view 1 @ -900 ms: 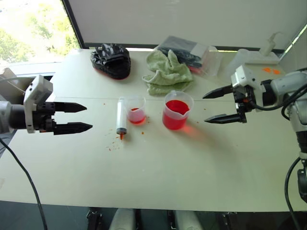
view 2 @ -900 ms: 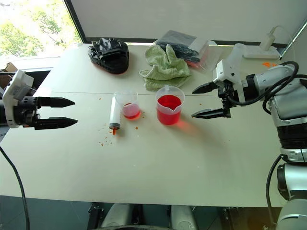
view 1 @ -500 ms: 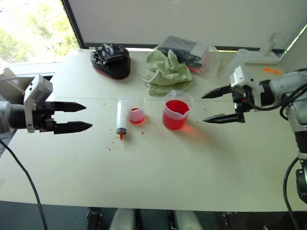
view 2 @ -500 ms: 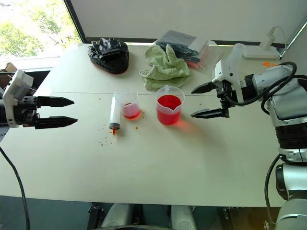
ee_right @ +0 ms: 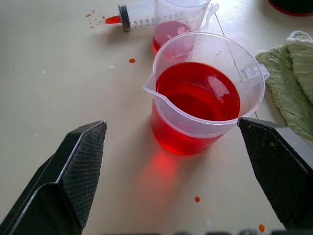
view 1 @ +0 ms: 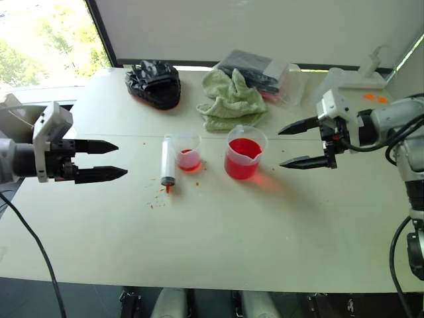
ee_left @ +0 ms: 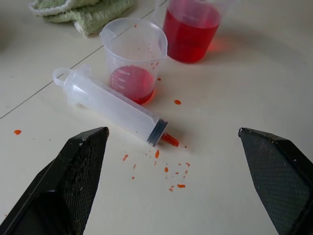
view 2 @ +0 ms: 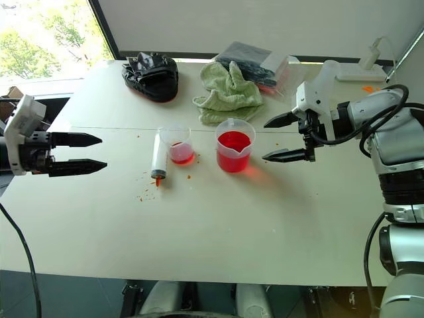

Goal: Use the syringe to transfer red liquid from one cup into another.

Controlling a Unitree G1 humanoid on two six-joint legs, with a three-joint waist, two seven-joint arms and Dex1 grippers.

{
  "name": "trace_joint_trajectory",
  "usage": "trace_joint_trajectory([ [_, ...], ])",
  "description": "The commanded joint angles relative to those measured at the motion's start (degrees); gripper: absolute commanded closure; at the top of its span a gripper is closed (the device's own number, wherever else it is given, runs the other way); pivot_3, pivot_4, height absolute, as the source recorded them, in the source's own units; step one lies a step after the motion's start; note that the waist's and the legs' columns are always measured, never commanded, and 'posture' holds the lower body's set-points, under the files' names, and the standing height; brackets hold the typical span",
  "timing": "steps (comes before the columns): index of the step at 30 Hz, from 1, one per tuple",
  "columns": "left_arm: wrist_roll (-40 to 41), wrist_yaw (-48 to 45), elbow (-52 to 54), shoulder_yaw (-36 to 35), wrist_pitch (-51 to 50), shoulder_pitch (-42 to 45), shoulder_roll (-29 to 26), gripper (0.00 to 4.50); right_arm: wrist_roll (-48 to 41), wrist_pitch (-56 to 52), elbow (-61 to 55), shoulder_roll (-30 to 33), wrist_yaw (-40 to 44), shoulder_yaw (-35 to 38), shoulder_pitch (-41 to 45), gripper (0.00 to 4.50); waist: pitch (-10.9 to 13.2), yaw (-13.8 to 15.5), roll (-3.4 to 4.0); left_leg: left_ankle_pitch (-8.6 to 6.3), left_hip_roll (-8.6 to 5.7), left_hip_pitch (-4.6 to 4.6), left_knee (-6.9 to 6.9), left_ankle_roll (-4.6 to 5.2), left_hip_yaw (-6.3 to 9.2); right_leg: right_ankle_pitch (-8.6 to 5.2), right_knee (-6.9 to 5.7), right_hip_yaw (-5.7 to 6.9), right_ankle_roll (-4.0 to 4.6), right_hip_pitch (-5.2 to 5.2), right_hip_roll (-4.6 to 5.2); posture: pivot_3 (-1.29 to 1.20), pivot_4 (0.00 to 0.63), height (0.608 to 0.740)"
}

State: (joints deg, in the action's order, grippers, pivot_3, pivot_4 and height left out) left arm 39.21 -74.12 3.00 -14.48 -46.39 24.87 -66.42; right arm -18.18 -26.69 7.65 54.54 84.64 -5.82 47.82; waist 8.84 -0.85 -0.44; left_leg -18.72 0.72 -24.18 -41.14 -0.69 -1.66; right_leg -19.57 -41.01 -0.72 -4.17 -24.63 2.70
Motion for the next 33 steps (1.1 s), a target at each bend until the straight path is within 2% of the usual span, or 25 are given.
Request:
trace_joint_trajectory([
  [1,1.83,1.34,0.32,-0.05,-3.57,3.82,-0.69,0.05,-0.01,0.72,-0.77,-0.16,-0.33,0.89,1.80,0.00,0.00,0.00,0.00,0.00,0.00,0.00,0.00,0.00,0.00,0.00,0.00,0.00,0.00,0.00,0.00,0.00,0.150,0.711],
  [9,0.21,10.99,0.40,11.55,-22.12,18.79,0.60,0.05,-0.28,0.47,-2.05,-0.62,-1.33,1.06,0.41,0.00,0.01,-0.02,-0.02,0.00,-0.01,-0.01,-0.01,0.00,0.00,0.00,-0.02,-0.01,0.00,0.00,-0.01,0.00,0.150,0.711],
  [12,-6.40,11.78,1.55,22.71,-25.84,25.42,-2.86,0.05,-0.39,0.29,-2.61,-0.80,-1.84,1.18,-0.20,0.00,0.01,-0.05,-0.03,0.01,-0.02,-0.02,-0.04,-0.01,0.01,0.00,-0.04,-0.01,0.00,0.00,-0.03,0.00,0.150,0.711],
  [16,-10.89,10.87,-2.74,34.73,-33.44,37.12,-2.19,0.05,-0.34,0.45,-2.87,-1.01,-2.37,1.31,-0.75,0.00,0.02,-0.14,-0.04,0.01,-0.02,-0.02,-0.02,-0.02,0.02,0.00,-0.04,-0.01,0.00,-0.01,-0.06,0.00,0.150,0.711],
  [20,-13.81,17.01,-15.35,42.54,-45.52,48.01,6.96,0.05,-0.83,0.14,-4.20,-1.30,-3.31,1.74,-2.14,0.00,0.02,0.25,-0.04,0.02,-0.05,-0.02,-0.09,-0.02,0.03,0.00,-0.06,-0.01,0.00,0.02,-0.06,0.00,0.150,0.711],
  [24,-11.64,19.50,-22.89,46.85,-46.11,53.04,11.79,0.05,-1.26,-0.62,-5.39,-1.40,-4.06,2.04,-2.84,0.00,0.03,-0.05,-0.05,0.00,-0.08,-0.05,-0.10,0.00,0.05,0.00,-0.05,-0.01,-0.01,0.00,-0.01,0.00,0.150,0.711],
  [26,-13.00,24.43,-26.41,46.83,-46.11,54.75,15.06,0.05,-1.48,-0.88,-5.83,-1.17,-4.23,2.26,-3.11,0.00,0.04,-0.27,-0.07,0.02,-0.03,-0.18,-0.10,-0.03,0.05,0.00,-0.08,-0.02,-0.01,-0.14,-0.02,0.00,0.150,0.711],
  [30,-9.14,31.64,-34.11,47.64,-46.11,56.60,19.77,0.05,-1.61,-1.12,-6.08,-0.96,-4.35,2.23,-3.10,0.00,0.04,-0.31,-0.07,0.03,-0.03,-0.22,-0.11,-0.05,0.04,0.00,-0.10,-0.03,-0.01,-0.22,-0.01,0.00,0.150,0.711],
  [33,-7.68,38.15,-40.34,45.69,-46.11,57.58,22.61,0.05,-1.43,-1.15,-6.29,-0.83,-4.35,2.01,-3.04,0.00,0.04,-0.24,-0.07,0.03,-0.03,-0.20,-0.11,-0.06,0.03,0.00,-0.12,-0.04,-0.01,-0.23,0.00,0.00,0.150,0.711],
])
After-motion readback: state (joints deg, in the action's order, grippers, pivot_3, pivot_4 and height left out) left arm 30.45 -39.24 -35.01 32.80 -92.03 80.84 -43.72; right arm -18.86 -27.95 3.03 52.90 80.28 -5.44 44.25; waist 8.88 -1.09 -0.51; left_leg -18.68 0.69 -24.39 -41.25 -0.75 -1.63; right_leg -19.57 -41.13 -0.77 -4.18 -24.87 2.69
